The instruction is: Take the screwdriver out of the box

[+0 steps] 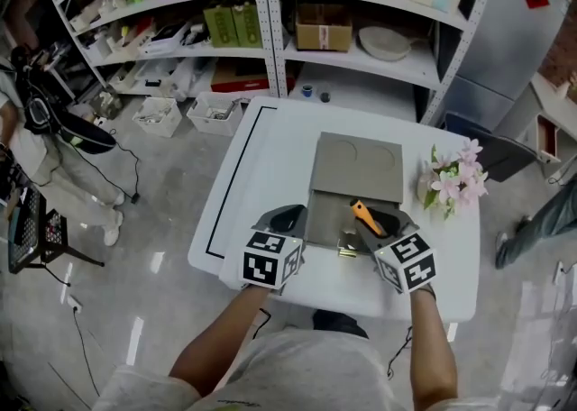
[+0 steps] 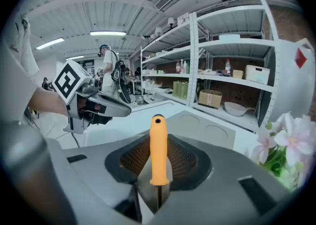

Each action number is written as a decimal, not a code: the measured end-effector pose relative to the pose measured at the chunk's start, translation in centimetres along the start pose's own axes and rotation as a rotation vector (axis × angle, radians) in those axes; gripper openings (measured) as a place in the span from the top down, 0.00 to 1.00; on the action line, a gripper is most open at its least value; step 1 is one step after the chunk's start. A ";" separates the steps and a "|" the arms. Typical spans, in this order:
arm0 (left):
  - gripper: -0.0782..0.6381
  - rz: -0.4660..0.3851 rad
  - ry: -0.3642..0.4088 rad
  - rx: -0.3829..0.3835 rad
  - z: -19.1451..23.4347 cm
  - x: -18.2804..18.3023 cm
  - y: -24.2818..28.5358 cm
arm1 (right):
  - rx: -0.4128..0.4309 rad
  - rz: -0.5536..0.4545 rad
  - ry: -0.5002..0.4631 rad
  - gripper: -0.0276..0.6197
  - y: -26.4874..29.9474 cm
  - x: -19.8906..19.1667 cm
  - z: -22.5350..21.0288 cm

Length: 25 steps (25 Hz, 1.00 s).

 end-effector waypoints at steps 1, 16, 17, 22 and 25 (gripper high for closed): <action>0.88 -0.003 0.006 -0.004 -0.2 0.0 -0.3 | -0.017 -0.011 0.008 0.78 -0.5 -0.1 0.2; 0.89 -0.022 0.061 -0.060 -2.7 -1.9 -4.3 | -0.181 -0.137 0.153 0.78 -6.7 -1.5 3.9; 0.88 -0.024 0.063 -0.063 -2.8 -2.0 -4.5 | -0.192 -0.144 0.162 0.78 -7.1 -1.6 4.1; 0.88 -0.033 0.077 -0.086 -3.6 -2.2 -5.7 | -0.241 -0.181 0.211 0.78 -8.9 -2.0 5.6; 0.89 -0.036 0.085 -0.098 -4.1 -2.3 -6.4 | -0.258 -0.196 0.234 0.78 -9.8 -2.2 6.6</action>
Point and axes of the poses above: the fingertips, and each gripper's own axes: y forward along the fingers, z to its left, x out of its top, the point moved 6 cm from there along -y, backward along the fingers, and after that the axes turned 4 degrees about z, right-handed, at the moved point
